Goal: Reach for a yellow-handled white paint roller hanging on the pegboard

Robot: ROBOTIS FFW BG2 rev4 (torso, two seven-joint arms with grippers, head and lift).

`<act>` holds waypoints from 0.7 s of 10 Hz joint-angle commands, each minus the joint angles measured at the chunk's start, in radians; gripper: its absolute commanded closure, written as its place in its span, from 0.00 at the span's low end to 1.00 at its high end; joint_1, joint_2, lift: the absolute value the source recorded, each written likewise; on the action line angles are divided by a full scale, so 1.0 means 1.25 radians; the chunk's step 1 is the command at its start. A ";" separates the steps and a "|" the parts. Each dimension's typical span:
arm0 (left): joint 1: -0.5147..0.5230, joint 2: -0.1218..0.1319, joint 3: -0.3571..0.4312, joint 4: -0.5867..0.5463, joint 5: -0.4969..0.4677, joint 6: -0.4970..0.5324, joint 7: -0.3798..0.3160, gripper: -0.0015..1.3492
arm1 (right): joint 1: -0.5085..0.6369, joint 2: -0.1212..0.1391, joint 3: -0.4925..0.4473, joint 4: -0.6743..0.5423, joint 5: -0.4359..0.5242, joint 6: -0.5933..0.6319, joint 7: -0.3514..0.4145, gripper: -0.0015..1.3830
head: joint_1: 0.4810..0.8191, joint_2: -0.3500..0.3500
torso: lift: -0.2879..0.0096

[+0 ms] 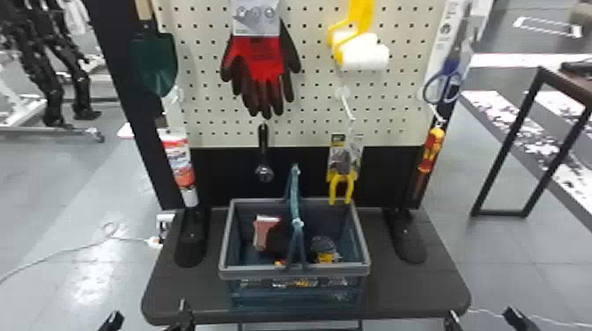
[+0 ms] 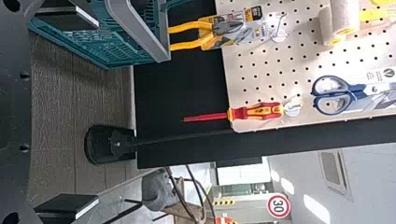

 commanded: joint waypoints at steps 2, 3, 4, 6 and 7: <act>0.000 0.000 0.000 0.000 0.000 0.000 0.000 0.00 | 0.000 0.004 0.000 0.000 0.000 0.000 0.000 0.00 | 0.20 0.50 | 0.63; 0.000 0.000 0.000 0.000 0.000 0.000 0.000 0.00 | 0.000 0.004 0.000 0.000 0.000 0.000 0.000 0.00 | 0.20 0.50 | 0.63; 0.000 0.000 0.000 0.000 0.000 0.000 0.000 0.00 | 0.000 0.004 0.000 0.000 0.000 0.000 0.000 0.00 | 0.20 0.50 | 0.63; 0.000 0.000 0.000 0.000 0.000 0.000 0.000 0.00 | 0.000 0.004 0.000 0.000 0.000 0.000 0.000 0.00 | 0.20 0.50 | 0.63; 0.000 0.000 0.000 0.000 0.000 0.000 0.000 0.00 | 0.000 0.004 0.000 0.000 0.000 0.000 0.000 0.00 | 0.20 0.50 | 0.63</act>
